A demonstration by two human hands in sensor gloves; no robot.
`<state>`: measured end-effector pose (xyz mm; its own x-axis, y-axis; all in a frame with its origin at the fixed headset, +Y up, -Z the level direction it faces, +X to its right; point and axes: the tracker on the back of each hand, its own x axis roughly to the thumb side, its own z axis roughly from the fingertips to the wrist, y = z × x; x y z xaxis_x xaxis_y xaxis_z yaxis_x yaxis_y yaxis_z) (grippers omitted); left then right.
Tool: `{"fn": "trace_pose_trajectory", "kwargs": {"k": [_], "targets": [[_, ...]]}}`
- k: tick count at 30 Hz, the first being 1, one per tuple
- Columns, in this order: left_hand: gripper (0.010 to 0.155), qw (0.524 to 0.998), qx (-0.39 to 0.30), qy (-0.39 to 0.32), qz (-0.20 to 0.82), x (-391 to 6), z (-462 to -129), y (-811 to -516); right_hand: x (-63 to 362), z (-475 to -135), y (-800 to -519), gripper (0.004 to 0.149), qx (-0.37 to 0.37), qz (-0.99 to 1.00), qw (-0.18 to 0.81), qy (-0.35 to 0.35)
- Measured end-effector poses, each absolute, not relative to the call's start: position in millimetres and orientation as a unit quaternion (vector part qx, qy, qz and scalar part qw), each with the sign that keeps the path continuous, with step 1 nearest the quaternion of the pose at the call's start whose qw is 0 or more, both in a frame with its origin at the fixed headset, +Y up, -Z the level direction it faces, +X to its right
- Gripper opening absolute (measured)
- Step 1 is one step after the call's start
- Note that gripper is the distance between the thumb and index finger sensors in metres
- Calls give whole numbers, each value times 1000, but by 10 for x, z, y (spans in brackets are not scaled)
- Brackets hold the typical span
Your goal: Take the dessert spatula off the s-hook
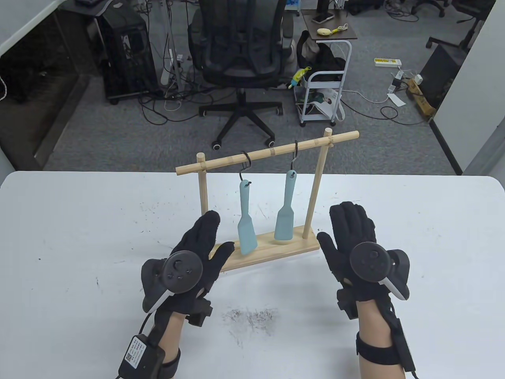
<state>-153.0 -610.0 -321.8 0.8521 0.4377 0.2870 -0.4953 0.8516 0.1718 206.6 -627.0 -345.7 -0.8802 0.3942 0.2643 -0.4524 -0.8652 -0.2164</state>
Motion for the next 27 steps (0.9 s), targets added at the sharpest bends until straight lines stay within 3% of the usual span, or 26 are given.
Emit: {"fn": "trace_pose_trajectory", "kwargs": {"k": [7,19,27], "targets": [[84,946,58,-109,301,-1308,-3506,-6246,2115,-3446,-6260,73,108,957,235,-134],[91,934,17,-83,347,-1158,-3833,-6377,2098,-3448,-6265,72,119,955,240,-131],[94,899,-29,-73,431,-1078,-4045,-6472,2097,-3446,-6264,72,121,954,243,-130]]}}
